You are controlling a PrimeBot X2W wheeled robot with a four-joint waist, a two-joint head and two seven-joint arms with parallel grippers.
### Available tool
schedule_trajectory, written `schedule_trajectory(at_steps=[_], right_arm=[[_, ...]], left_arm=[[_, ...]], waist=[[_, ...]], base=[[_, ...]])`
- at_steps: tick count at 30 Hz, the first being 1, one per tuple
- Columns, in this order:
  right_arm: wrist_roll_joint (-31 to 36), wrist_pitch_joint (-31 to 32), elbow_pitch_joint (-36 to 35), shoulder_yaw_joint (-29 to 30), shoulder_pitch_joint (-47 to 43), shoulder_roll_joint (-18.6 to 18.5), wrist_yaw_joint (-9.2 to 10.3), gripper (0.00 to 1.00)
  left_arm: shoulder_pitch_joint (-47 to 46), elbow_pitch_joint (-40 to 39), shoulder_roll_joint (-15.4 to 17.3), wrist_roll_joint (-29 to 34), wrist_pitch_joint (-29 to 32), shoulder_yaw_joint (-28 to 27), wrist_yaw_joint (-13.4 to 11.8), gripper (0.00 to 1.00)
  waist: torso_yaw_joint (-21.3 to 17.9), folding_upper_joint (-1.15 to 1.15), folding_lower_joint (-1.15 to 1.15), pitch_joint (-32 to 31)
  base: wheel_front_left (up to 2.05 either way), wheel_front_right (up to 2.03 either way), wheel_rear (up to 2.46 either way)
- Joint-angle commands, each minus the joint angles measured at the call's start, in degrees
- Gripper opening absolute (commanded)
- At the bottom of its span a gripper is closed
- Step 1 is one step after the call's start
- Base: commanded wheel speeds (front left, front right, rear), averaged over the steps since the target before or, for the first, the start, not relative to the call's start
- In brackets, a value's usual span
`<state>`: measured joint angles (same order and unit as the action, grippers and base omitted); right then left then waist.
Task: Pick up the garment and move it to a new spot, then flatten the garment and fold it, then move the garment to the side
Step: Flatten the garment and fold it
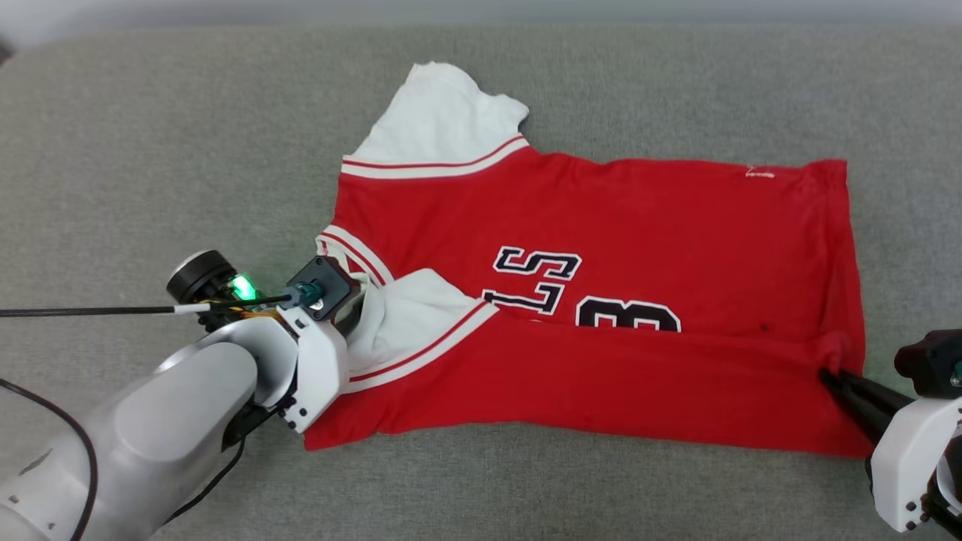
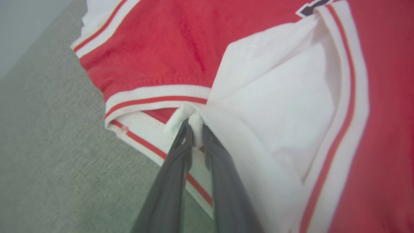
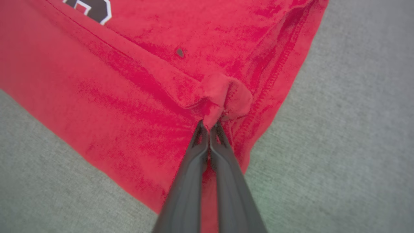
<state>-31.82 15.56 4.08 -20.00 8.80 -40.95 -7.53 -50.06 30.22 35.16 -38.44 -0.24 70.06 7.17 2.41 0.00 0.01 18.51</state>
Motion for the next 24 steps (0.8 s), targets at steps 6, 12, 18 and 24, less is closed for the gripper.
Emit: schedule_trajectory(at_steps=[6,12,18,24], right_arm=[[-0.2,-1.6,-1.1,1.3,-2.3,-0.1,0.08,1.0],[0.6,-1.6,-1.8,2.6,-4.6,0.9,0.08,1.0],[1.2,-0.9,-2.8,2.9,-5.4,1.7,0.08,1.0],[1.5,0.1,-3.7,2.0,-3.8,2.2,0.08,1.0]], left_arm=[[-2.6,-1.2,2.3,-2.9,1.9,-1.2,0.1,1.0],[-6.5,-6.6,5.7,-8.2,12.6,-2.0,0.2,1.0],[-8.8,-12.2,7.2,-17.5,31.3,-0.4,0.2,1.0],[-8.9,-14.5,7.1,-24.2,46.4,1.2,-0.1,1.0]], waist=[[1.5,0.0,-0.01,-5.9],[2.5,0.0,-0.01,-9.0],[2.7,0.0,-0.01,-9.9],[1.7,0.0,-0.01,-9.2]], base=[[0.0,0.0,0.0],[0.0,0.0,0.0],[0.0,0.0,0.0],[0.0,0.0,0.0]])
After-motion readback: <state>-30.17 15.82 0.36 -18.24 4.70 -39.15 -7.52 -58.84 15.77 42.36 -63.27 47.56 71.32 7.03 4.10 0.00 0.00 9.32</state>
